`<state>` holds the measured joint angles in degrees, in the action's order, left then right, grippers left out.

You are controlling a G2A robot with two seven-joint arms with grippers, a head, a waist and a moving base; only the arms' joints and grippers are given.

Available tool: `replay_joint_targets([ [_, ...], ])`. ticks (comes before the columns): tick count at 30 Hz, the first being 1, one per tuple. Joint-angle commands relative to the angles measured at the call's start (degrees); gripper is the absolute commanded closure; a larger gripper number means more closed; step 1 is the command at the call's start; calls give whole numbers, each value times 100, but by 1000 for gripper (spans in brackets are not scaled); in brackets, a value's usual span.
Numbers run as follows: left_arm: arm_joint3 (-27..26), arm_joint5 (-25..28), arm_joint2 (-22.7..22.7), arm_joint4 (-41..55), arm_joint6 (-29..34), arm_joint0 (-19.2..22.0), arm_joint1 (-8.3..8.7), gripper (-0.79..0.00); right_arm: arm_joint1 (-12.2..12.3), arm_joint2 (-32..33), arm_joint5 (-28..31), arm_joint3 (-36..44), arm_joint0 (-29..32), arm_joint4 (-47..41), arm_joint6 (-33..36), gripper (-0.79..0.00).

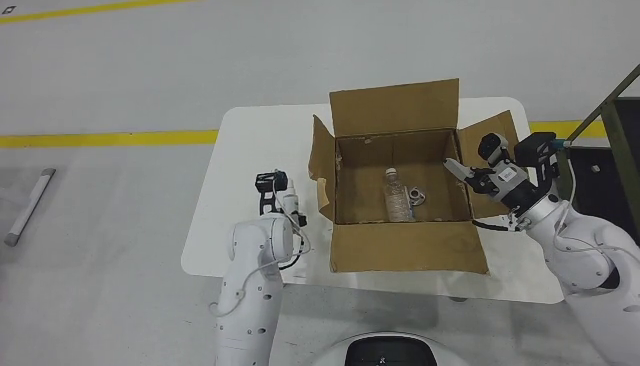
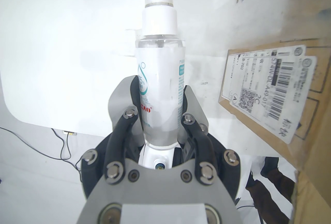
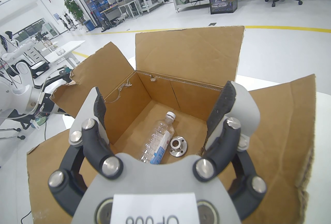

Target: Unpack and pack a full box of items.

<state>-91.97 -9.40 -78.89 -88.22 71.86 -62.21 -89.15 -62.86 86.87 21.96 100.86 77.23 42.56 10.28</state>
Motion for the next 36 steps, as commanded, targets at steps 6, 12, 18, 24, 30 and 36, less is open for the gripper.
replay_joint_targets([
  [6, -26, 121, -191, -50, 142, -377, 62, 0, 0, 0, 0, 0, 0, 0, 0, -785],
  [12, -11, 285, -81, 85, 518, -563, 75, 0, 0, 0, 0, 0, 0, 0, 0, -785],
  [18, 104, 163, 126, 90, 444, -510, 58, 0, 0, 0, 0, 0, 0, 0, 0, -785],
  [24, 450, 175, 225, 172, 537, -350, 51, -339, 0, 0, 0, 0, 0, 0, 0, -785],
  [30, 688, 127, 310, 210, 576, -177, 44, -785, 0, 0, 0, 0, 0, 0, 0, -785],
  [36, 569, 26, 273, 322, 460, -115, 50, -785, 0, 0, 0, 0, 0, 0, 0, -785],
])
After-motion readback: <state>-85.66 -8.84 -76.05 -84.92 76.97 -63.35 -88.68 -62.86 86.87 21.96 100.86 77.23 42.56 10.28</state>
